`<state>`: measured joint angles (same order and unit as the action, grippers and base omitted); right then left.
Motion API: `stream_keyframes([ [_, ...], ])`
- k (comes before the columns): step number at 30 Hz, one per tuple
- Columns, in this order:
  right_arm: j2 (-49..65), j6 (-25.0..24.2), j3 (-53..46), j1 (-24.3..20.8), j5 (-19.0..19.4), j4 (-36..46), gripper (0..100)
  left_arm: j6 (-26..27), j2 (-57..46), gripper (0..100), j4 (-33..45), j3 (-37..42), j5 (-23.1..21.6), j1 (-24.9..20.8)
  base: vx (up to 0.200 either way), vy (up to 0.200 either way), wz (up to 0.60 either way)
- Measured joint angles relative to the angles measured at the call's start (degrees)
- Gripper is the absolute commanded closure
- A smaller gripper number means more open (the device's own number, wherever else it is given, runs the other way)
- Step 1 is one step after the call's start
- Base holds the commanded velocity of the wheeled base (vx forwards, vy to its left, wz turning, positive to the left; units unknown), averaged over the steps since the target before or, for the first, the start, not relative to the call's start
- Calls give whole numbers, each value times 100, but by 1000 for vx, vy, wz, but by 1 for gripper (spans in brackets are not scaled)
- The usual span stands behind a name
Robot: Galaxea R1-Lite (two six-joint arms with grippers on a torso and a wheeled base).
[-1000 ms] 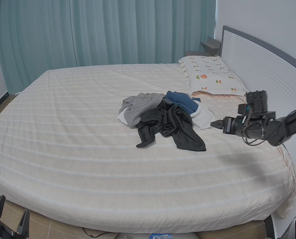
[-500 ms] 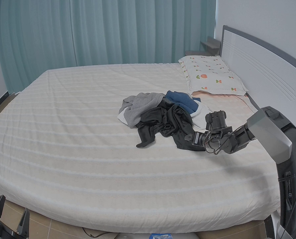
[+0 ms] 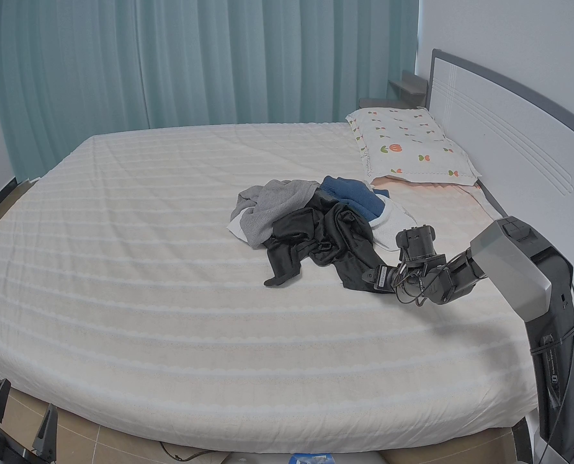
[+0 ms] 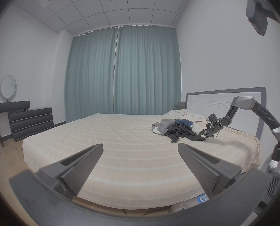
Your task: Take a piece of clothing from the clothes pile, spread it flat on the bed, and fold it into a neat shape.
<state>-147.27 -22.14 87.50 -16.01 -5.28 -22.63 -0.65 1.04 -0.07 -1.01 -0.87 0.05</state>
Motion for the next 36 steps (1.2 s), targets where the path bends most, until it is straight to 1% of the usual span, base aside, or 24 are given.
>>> stream_keyframes([
  [6,-234,2,263,-11,-9,18,0,0,0,0,0,0,0,0,0,0,0],
  [7,-278,0,325,-20,-9,18,100,0,-2,0,0,0,0,0,0,0,0],
  [19,-418,85,436,-59,-38,-1,100,2,0,0,0,0,0,0,0,0,0],
  [23,-317,-2,227,-77,83,-30,100,0,0,0,0,0,0,0,0,0,0],
  [25,-195,-107,39,-85,271,-41,100,0,0,0,0,0,0,0,0,0,0],
  [29,207,-438,-534,-85,817,-118,100,0,-2,0,0,0,-2,-2,0,0,0],
  [33,805,-813,-1331,-52,1441,-378,100,0,-2,0,0,0,0,0,0,0,0],
  [36,1302,-1051,-2000,-30,1754,-668,100,7,0,0,0,0,-9,0,0,0,0],
])
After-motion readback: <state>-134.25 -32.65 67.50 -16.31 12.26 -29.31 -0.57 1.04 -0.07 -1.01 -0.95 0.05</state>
